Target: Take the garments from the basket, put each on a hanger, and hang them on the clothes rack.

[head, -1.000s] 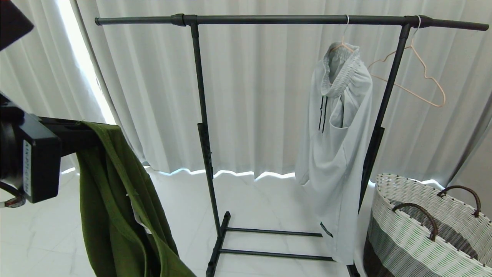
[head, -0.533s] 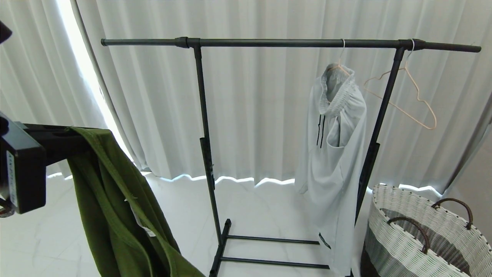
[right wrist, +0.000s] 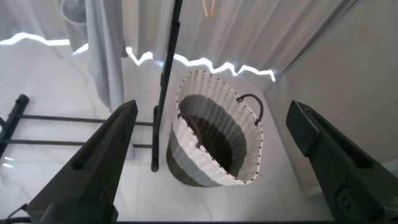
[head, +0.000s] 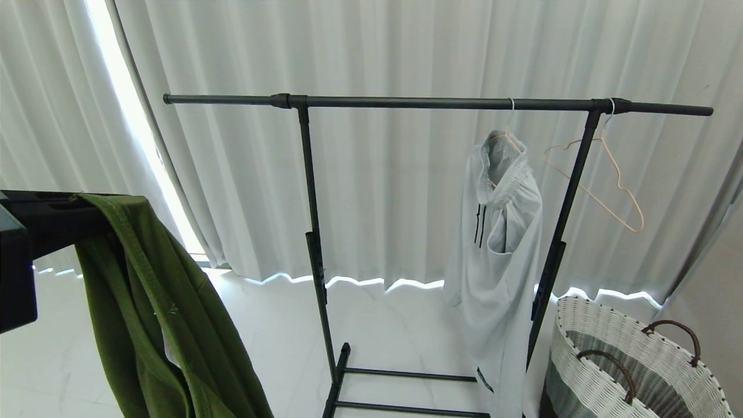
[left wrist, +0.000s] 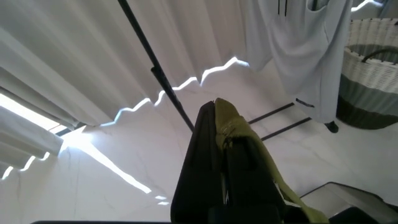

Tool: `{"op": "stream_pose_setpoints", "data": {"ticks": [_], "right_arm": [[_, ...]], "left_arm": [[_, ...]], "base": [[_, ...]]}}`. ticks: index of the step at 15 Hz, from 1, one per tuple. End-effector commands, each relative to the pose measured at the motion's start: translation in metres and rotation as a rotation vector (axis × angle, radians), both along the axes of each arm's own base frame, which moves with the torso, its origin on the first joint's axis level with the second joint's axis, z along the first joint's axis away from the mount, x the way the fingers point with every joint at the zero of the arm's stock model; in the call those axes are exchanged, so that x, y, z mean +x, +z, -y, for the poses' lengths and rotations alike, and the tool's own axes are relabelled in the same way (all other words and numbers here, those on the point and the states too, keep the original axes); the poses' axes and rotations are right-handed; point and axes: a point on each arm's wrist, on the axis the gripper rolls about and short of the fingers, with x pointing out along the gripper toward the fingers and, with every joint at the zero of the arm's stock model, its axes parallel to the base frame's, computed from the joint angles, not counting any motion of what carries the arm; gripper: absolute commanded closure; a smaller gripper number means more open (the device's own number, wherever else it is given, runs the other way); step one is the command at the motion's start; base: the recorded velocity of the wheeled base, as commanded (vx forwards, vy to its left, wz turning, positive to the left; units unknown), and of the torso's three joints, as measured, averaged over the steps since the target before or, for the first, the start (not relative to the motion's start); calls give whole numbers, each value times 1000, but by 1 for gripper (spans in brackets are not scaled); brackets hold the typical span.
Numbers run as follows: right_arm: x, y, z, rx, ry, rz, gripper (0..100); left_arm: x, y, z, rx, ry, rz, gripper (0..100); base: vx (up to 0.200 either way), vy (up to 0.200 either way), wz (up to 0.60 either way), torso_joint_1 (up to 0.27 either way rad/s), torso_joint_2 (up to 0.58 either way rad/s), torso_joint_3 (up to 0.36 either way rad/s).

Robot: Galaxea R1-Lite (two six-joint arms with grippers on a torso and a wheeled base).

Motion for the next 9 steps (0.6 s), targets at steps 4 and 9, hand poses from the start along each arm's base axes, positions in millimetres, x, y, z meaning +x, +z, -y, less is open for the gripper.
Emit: {"op": "stream_pose_setpoints", "data": {"ticks": [4,9], "right_arm": [[0,-4,0,-2,0,-11,0],[-4,-12,-1,22,71,11,0]], "left_arm": [[0,-1,0,3,0,-4,100],[0,-1,0,-3,1,2,100]], "base": [[0,0,0,227,-505,-278],[0,0,0,204,-446,-240]]}}
